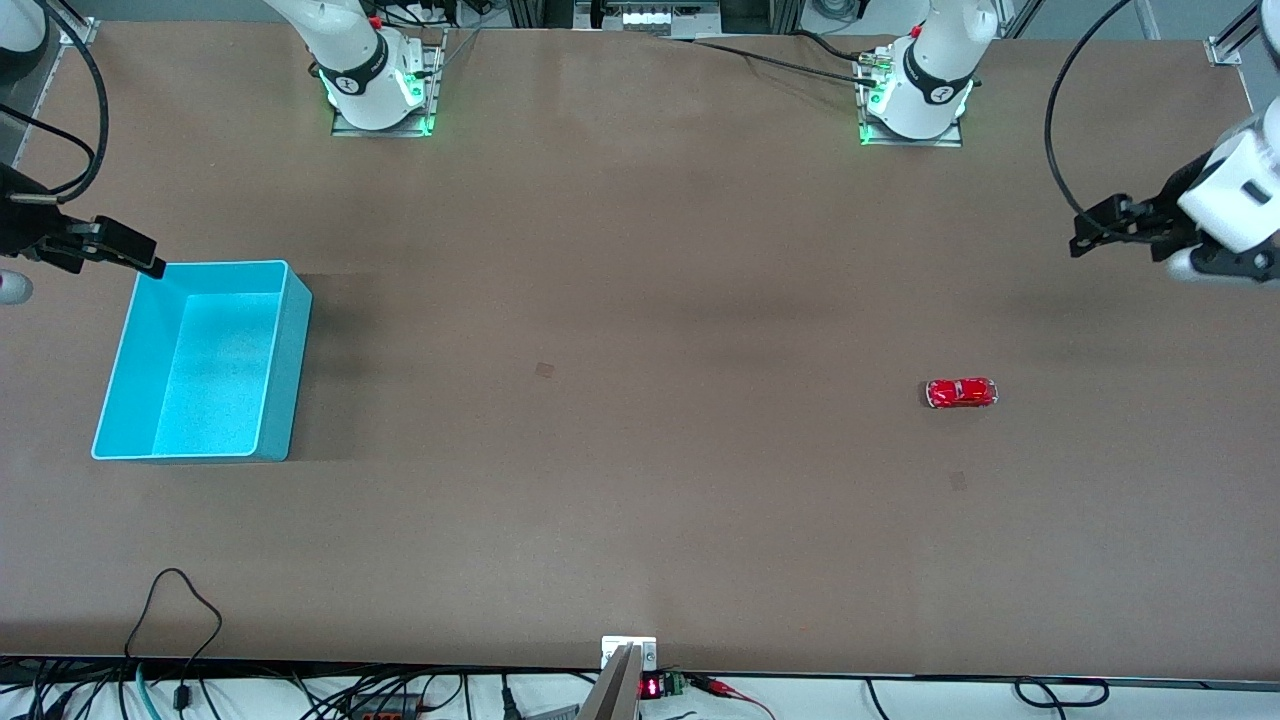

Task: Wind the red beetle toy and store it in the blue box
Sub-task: 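Move the left gripper toward the red toy beetle car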

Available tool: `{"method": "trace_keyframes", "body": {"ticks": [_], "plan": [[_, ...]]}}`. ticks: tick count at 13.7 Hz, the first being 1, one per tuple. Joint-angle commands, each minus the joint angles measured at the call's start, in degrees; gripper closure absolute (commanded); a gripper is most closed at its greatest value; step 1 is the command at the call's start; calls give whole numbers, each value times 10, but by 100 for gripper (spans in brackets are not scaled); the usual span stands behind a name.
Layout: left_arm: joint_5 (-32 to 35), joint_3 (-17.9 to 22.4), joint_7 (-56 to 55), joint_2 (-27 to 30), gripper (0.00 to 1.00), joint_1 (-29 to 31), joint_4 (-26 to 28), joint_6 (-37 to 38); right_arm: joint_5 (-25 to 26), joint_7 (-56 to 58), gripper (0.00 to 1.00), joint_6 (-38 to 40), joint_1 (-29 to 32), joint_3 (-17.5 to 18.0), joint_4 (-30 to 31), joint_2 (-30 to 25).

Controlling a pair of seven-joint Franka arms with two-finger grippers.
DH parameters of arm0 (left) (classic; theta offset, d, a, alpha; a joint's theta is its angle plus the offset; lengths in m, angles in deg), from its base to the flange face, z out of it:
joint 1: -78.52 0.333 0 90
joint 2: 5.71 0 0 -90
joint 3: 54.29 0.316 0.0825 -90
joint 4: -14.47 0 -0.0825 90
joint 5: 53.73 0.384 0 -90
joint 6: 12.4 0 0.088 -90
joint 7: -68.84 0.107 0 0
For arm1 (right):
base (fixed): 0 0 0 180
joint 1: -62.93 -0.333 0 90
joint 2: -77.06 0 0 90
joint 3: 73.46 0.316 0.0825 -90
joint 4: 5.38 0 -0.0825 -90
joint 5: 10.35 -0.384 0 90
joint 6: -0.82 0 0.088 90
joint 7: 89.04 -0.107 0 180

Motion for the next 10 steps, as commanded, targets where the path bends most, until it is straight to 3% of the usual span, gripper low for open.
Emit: {"method": "trace_keyframes", "body": {"ticks": [1,5,10], "plan": [[-5,0,90,-51,0,9,5,-43,-10,5,0,7,3,3,-4,13],[-4,0,242,-90,0,16,57,-154,-4,7,0,10,1,3,0,52],[-3,0,512,-184,0,22,58,-244,-1,0,0,44,3,3,-1,74]]}}
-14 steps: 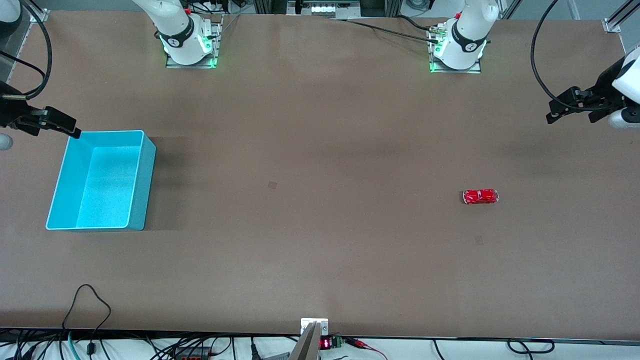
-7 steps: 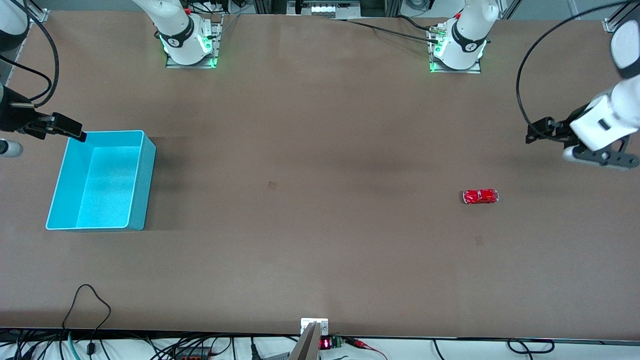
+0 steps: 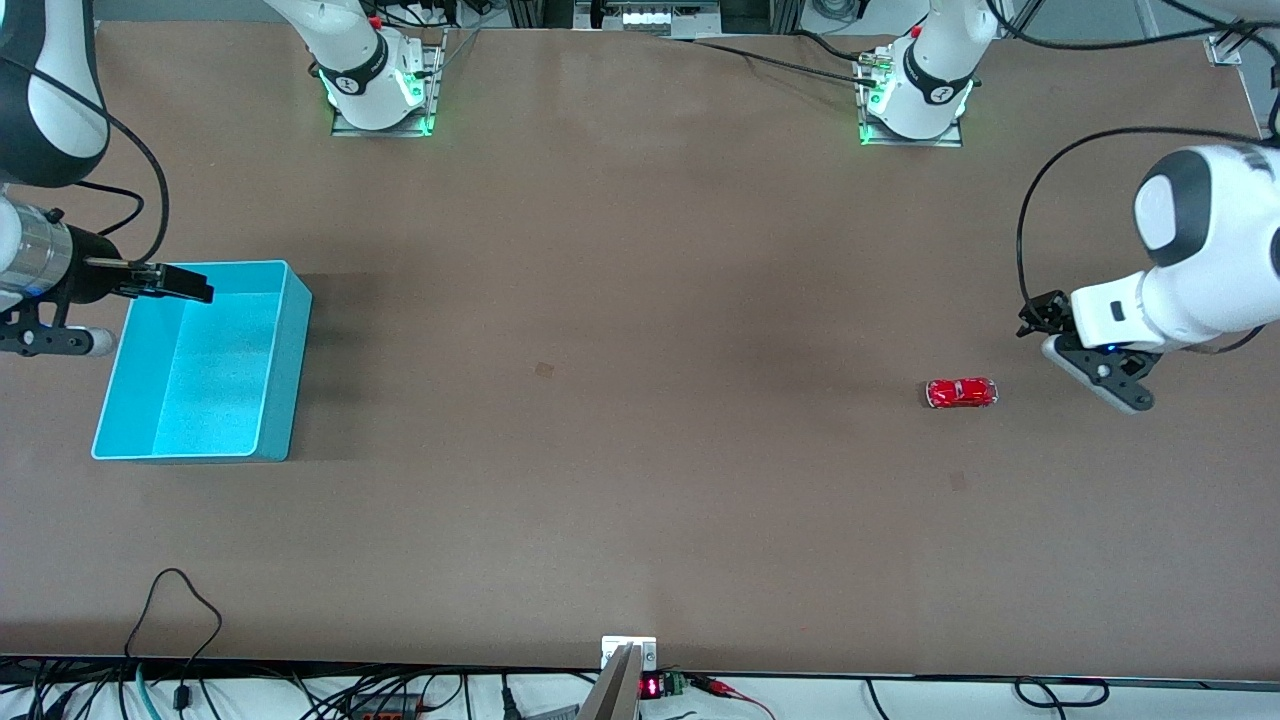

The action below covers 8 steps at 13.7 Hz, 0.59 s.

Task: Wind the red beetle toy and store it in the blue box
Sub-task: 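Move the left gripper toward the red toy beetle car, then lower the left gripper and grasp the red beetle car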

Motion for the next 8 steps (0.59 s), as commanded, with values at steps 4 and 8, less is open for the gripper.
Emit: {"method": "trace_keyframes", "body": {"ticks": [4,8], "plan": [[-3,-3,202,-75,0,4,-6,-36,0,-4,0,58,11,-1,-4,1],[31,-5,295,-92,0,-2,5,-124,0,0,0,61,33,-1,-4,9]]}}
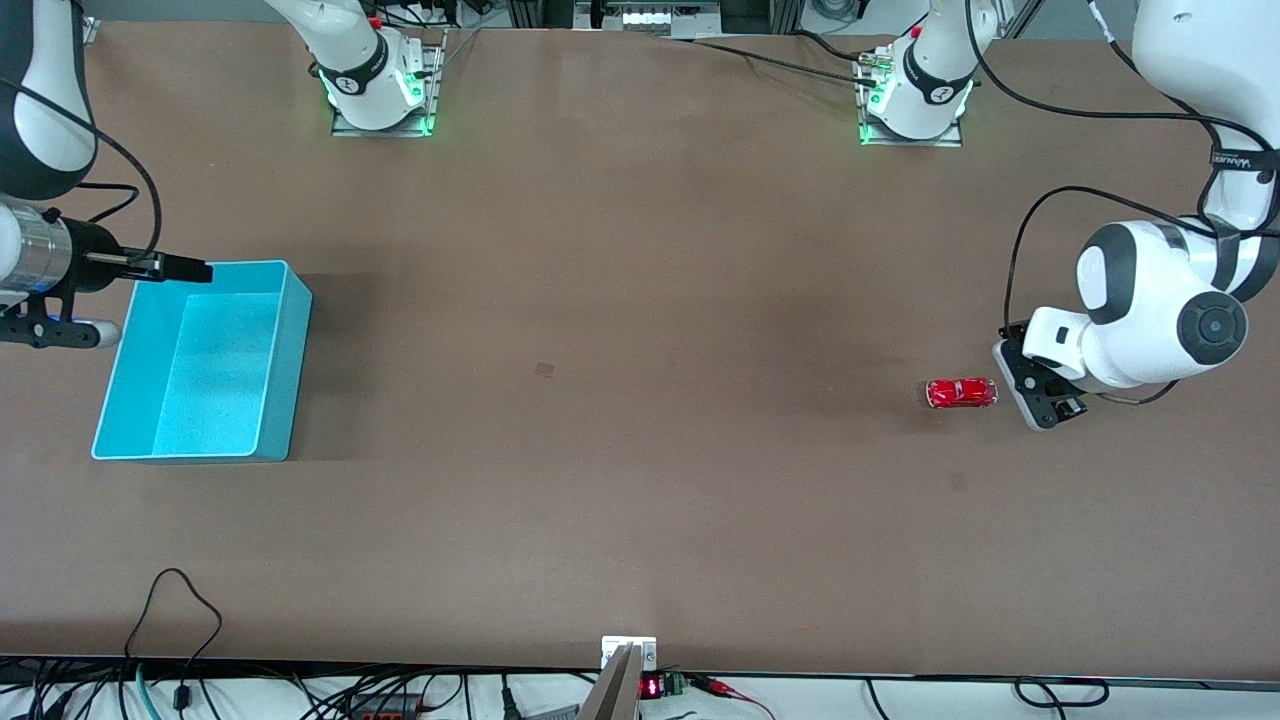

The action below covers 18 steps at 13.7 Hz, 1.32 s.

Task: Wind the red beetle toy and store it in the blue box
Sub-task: 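Lower the left gripper and grasp the red beetle car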

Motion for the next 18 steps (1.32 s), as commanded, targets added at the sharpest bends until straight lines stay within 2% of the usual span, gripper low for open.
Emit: {"method": "trace_keyframes", "body": {"ticks": [1,15,18], "plan": [[19,-3,90,-7,0,-1,11,-65,-1,2,0,9,12,4,-4,5],[23,-7,117,-39,0,-2,49,-100,0,-1,0,46,10,4,-5,8],[24,-10,123,-44,0,-2,71,-155,0,-1,0,46,10,4,-5,8]]}}
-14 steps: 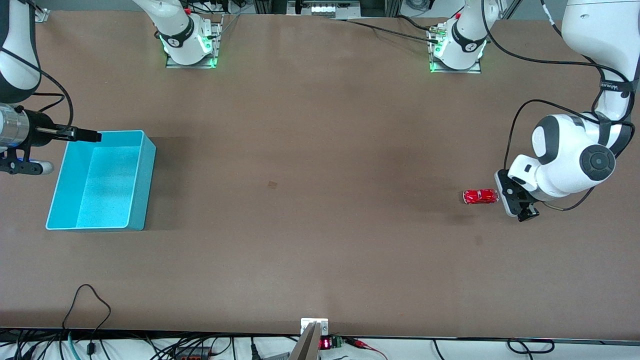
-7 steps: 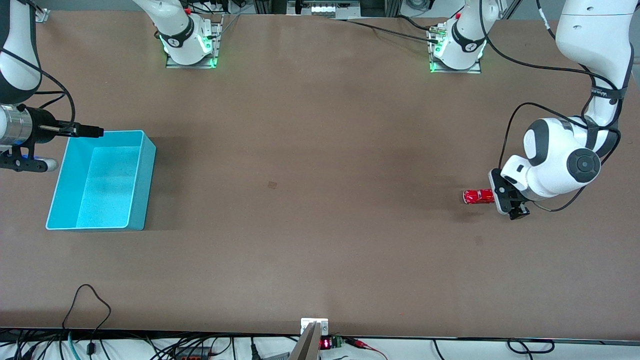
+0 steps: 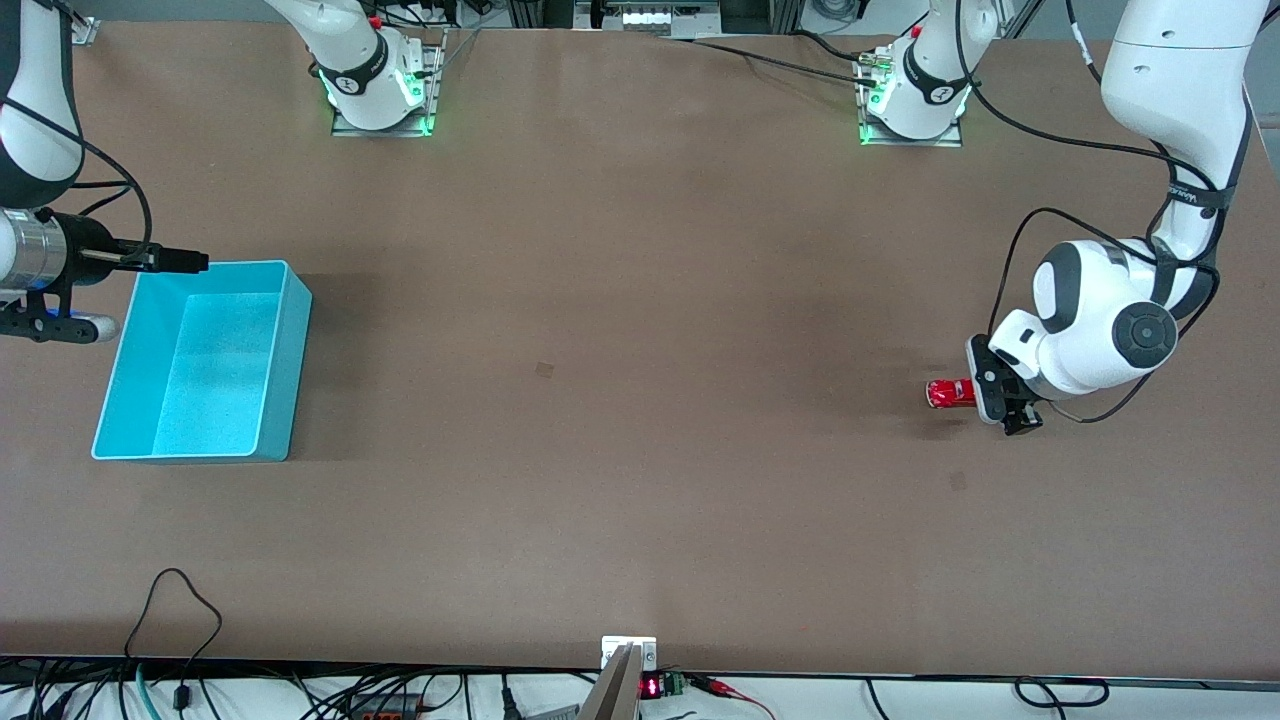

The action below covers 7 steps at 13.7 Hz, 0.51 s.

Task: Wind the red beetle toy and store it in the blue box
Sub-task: 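Lower the left gripper and grasp the red beetle car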

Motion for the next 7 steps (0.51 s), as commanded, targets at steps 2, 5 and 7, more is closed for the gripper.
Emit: {"method": "trace_keyframes", "body": {"ticks": [2,5,7], "plan": [[9,-2,13,-2,0,-5,42,-63,0,0,0,9,3,5,-5,3],[9,-2,39,-5,0,-6,59,-101,0,2,0,9,3,5,-5,3],[9,-2,40,-5,0,-5,65,-104,0,3,0,9,3,5,-5,3]]}}
